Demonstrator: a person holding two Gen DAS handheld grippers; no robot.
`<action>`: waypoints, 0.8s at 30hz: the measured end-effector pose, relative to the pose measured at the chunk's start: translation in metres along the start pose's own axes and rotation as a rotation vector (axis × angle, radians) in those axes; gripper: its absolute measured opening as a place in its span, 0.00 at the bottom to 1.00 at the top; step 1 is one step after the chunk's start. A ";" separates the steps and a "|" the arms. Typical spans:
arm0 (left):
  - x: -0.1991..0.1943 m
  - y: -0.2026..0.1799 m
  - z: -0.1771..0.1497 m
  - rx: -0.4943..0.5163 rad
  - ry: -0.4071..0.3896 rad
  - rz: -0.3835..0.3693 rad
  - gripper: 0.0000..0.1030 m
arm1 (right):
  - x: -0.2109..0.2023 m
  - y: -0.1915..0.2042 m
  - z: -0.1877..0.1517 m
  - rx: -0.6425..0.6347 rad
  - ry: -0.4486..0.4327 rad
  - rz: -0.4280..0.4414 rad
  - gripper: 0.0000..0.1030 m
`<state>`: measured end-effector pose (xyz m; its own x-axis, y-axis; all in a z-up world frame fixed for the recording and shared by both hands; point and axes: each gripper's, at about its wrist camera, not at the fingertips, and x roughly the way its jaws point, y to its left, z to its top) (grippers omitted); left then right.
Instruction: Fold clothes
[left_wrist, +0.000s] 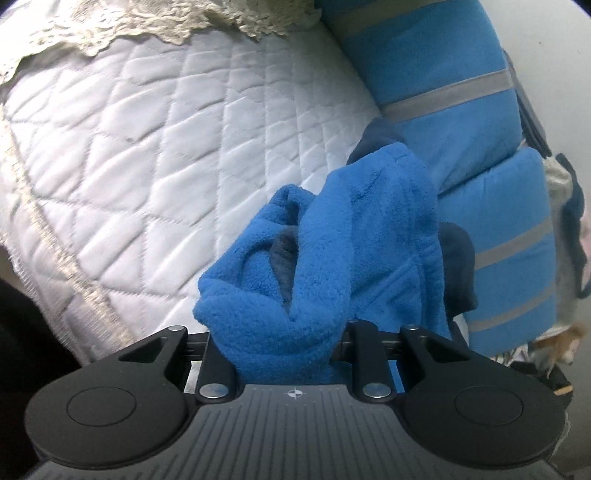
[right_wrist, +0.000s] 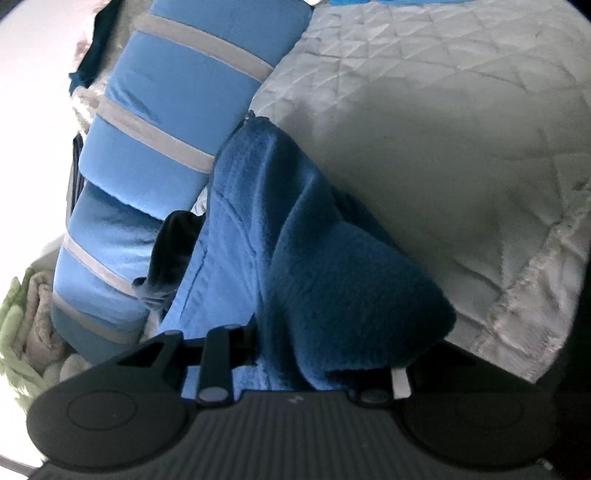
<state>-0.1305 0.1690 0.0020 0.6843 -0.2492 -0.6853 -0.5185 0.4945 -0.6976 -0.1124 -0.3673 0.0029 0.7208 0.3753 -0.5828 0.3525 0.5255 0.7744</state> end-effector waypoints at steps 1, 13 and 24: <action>0.001 0.002 0.001 -0.007 0.006 -0.003 0.26 | -0.001 0.000 -0.001 -0.001 0.000 -0.001 0.35; 0.003 -0.014 0.003 0.003 0.064 0.047 0.76 | -0.003 0.007 0.001 0.056 0.011 -0.148 1.00; -0.083 -0.065 -0.010 0.222 0.063 0.013 0.76 | -0.066 0.066 -0.022 -0.214 0.182 -0.156 1.00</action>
<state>-0.1586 0.1490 0.1025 0.6413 -0.2893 -0.7106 -0.3968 0.6677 -0.6299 -0.1496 -0.3405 0.0871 0.5423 0.3976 -0.7402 0.3034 0.7288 0.6138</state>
